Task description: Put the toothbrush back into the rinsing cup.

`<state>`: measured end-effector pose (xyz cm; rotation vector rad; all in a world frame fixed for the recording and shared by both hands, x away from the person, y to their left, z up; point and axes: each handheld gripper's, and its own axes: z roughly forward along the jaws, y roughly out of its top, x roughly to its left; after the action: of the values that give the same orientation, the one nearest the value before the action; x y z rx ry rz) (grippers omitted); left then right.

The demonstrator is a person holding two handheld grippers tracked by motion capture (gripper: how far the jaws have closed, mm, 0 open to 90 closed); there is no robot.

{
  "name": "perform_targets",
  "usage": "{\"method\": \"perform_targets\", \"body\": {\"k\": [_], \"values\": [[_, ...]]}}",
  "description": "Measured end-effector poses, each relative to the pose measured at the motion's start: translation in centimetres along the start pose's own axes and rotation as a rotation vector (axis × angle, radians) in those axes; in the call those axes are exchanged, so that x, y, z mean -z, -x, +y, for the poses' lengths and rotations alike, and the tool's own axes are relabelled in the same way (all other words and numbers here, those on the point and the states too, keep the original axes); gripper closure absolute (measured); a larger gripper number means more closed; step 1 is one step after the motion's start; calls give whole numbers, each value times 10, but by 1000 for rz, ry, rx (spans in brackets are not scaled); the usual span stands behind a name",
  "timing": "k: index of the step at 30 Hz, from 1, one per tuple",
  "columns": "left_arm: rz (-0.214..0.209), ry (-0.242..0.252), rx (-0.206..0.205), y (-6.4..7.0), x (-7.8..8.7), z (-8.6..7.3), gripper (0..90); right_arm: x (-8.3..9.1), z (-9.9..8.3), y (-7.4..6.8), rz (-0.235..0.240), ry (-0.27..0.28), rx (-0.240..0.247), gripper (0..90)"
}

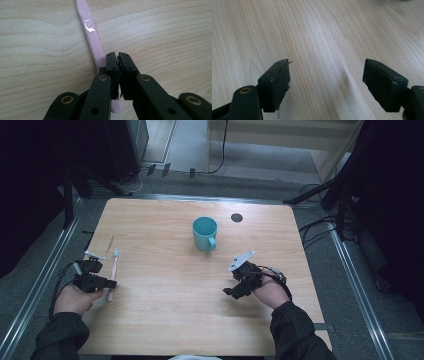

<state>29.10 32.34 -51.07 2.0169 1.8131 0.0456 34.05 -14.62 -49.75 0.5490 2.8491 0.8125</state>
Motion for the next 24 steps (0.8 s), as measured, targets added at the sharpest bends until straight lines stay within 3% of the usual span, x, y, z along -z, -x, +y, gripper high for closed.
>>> {"method": "perform_targets", "body": {"k": [3,7,11,16,24], "values": [[17,1,4,-4,3,-2,861,0,0,0,-1,1,-1,219],[1,26,23,-4,10,-1,834,-1,1,0,0,0,5,219],[51,31,1,0,19,9,809,-1,1,0,4,-4,8,219],[77,2,8,2,17,23,772,-3,1,-1,5,-13,12,219],[99,-72,47,-10,10,45,732,-3,-1,-1,7,-25,5,218]]}}
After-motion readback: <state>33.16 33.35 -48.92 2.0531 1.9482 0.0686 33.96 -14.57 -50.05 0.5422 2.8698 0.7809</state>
